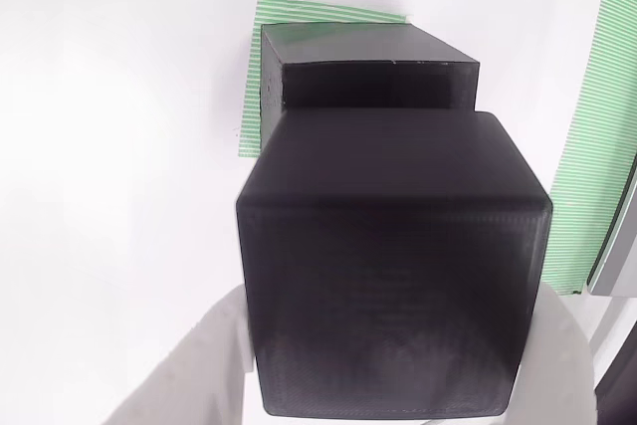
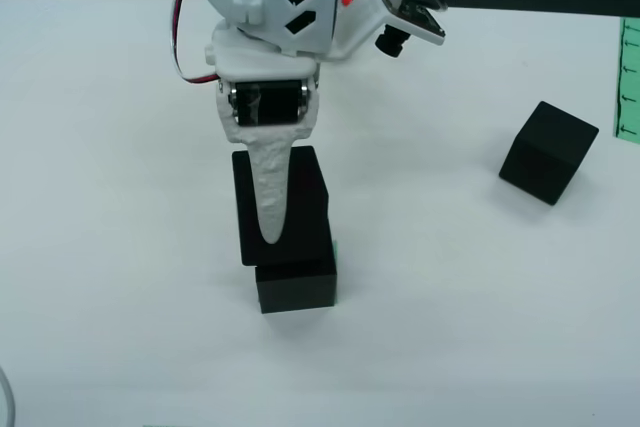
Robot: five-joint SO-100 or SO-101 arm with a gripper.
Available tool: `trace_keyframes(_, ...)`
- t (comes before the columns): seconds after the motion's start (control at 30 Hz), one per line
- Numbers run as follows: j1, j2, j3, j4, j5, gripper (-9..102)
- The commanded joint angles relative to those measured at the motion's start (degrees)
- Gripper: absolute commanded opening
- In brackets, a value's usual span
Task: Stack 3 Blocks on the chosen place.
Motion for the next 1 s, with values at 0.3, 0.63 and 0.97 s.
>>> trace_keyframes(0.3,-1.23,-0.97,-3.43,-0.09,0.88,27)
trace_keyframes(0.63,-1.14,-0.09,-2.11,-0.09,0.0,35)
trace_keyframes(0.97,-1.85,8.44,-0.97,-0.09,-4.39,36)
